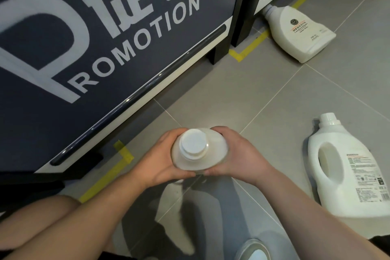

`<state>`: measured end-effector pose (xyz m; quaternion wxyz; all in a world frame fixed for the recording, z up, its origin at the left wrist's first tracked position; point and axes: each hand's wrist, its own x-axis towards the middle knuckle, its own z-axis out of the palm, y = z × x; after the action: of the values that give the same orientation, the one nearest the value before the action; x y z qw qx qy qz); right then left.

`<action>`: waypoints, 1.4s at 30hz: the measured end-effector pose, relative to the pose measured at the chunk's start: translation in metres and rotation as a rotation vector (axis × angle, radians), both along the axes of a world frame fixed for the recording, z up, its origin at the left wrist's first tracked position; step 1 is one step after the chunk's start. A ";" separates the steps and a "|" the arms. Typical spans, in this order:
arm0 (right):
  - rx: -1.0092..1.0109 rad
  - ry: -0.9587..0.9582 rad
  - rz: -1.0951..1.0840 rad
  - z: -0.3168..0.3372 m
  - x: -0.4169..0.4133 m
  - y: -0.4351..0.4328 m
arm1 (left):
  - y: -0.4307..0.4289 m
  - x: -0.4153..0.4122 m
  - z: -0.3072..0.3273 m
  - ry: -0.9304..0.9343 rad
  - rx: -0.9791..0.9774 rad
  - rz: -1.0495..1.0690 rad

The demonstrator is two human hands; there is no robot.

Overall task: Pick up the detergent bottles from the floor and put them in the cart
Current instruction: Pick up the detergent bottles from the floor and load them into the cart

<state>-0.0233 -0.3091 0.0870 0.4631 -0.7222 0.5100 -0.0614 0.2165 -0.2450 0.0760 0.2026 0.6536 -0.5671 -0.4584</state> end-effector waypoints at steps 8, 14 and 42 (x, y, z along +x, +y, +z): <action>-0.055 -0.113 -0.032 0.040 -0.005 -0.014 | -0.008 -0.003 0.041 0.003 -0.092 0.065; -0.074 -0.195 -0.078 0.146 -0.014 -0.015 | -0.015 -0.010 0.151 -0.001 -0.183 0.040; -0.338 -0.541 -0.140 0.820 0.026 0.115 | 0.127 0.025 0.818 0.169 -0.522 0.183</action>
<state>0.0025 -0.1938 0.9074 0.4503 -0.7096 0.3994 -0.3664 0.2414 -0.1181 0.8936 0.4511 0.5874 -0.5855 -0.3297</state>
